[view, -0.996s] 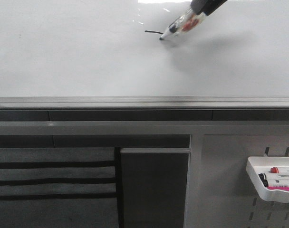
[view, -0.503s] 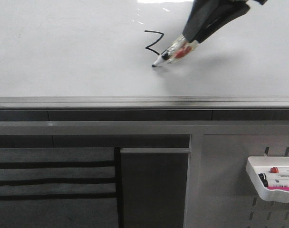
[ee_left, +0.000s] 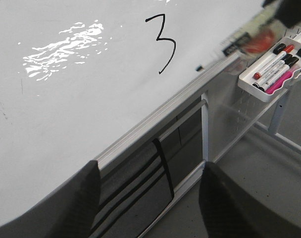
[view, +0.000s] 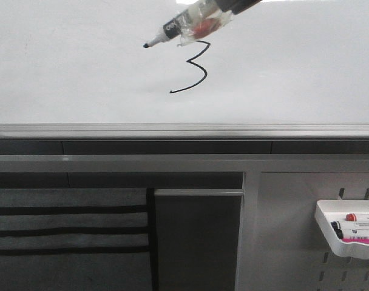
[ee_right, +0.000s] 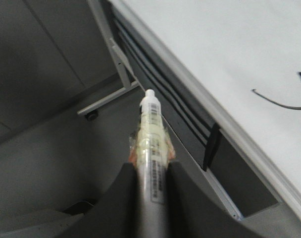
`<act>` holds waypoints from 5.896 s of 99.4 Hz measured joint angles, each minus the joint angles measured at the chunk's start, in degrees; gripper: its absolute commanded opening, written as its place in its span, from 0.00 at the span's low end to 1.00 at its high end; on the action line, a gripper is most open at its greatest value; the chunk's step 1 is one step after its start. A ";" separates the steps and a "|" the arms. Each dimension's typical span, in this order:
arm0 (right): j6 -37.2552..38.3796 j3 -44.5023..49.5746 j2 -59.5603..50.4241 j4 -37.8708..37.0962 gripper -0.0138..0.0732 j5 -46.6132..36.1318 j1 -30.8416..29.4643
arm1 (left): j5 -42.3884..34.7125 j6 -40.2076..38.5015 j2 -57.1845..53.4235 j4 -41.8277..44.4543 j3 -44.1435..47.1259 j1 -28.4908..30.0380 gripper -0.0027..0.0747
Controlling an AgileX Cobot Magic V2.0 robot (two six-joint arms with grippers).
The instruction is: Write number 3 on whiteboard
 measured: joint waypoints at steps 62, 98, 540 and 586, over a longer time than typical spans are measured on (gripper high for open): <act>-23.77 4.09 -6.74 1.29 0.21 4.57 0.84 | 0.00 0.00 0.00 0.00 0.00 0.00 0.56; -24.49 4.07 -6.74 2.42 0.21 5.03 0.98 | -0.12 0.00 0.35 -2.17 0.00 0.00 0.56; 3.82 -0.93 -15.66 -5.30 0.56 6.38 -19.34 | -18.02 4.48 33.78 -12.71 -10.24 19.13 0.62; 39.01 9.95 -27.02 -23.73 0.55 -1.79 -19.34 | -0.60 -6.91 5.39 3.81 -5.90 22.59 0.36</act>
